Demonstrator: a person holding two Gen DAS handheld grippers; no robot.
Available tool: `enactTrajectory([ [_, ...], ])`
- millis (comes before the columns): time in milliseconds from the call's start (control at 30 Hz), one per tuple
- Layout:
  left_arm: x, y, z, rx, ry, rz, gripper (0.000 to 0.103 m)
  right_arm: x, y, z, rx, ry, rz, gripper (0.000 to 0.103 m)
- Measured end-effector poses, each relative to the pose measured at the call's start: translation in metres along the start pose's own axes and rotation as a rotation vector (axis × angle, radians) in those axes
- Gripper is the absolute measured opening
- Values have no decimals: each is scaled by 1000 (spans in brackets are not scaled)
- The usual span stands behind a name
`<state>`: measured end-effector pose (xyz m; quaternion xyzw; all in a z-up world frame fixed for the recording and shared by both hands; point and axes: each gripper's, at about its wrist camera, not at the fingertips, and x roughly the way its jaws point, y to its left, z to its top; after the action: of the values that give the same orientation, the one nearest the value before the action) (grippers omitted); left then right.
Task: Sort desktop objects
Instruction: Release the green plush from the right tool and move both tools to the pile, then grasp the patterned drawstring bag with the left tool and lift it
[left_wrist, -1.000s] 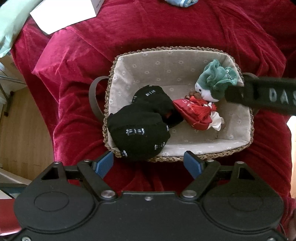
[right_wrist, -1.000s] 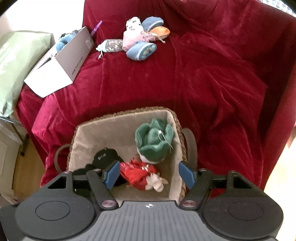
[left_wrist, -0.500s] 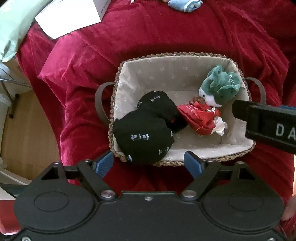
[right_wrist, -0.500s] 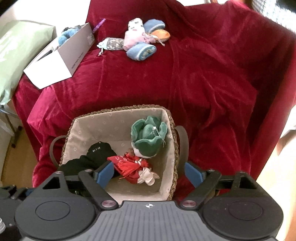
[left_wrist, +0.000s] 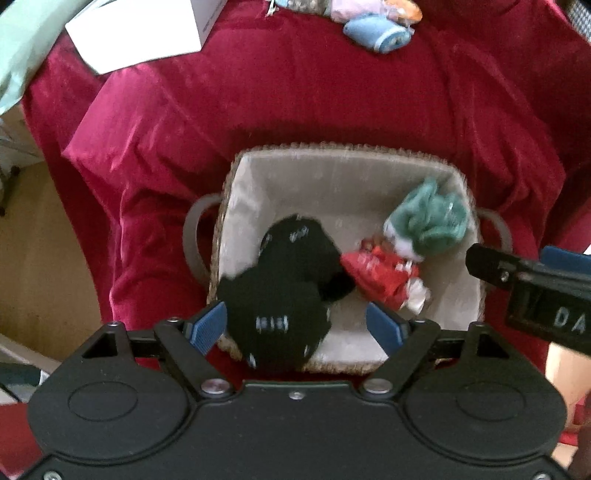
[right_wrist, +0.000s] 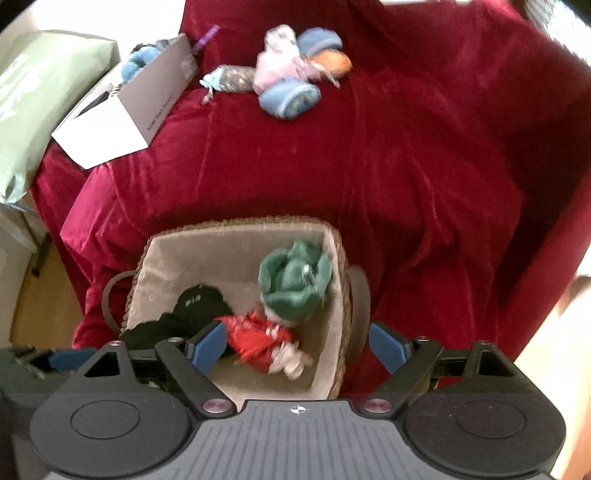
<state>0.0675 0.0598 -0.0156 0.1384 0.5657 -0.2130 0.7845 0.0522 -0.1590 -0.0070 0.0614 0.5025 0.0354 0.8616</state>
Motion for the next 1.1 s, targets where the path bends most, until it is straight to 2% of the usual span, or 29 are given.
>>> enactTrajectory([
  [233, -11, -9, 48, 57, -123, 16, 80, -5, 1, 33, -125, -139, -70, 86],
  [433, -6, -19, 100, 87, -198, 30, 82, 10, -10, 80, -141, -150, -61, 85],
  [567, 10, -29, 136, 94, -213, 59, 82, 28, -23, 114, -93, -133, -30, 81],
  [633, 16, -30, 153, 74, -217, 42, 82, 37, -27, 129, -73, -136, -20, 79],
  [767, 33, -30, 192, 16, -214, 15, 82, 55, -31, 161, -65, -184, -32, 79],
  [933, 52, -31, 234, -42, -222, 39, 82, 81, -37, 205, -87, -250, -55, 79],
  [1100, 75, -37, 277, -70, -226, 56, 83, 112, -47, 251, -47, -269, -62, 77],
])
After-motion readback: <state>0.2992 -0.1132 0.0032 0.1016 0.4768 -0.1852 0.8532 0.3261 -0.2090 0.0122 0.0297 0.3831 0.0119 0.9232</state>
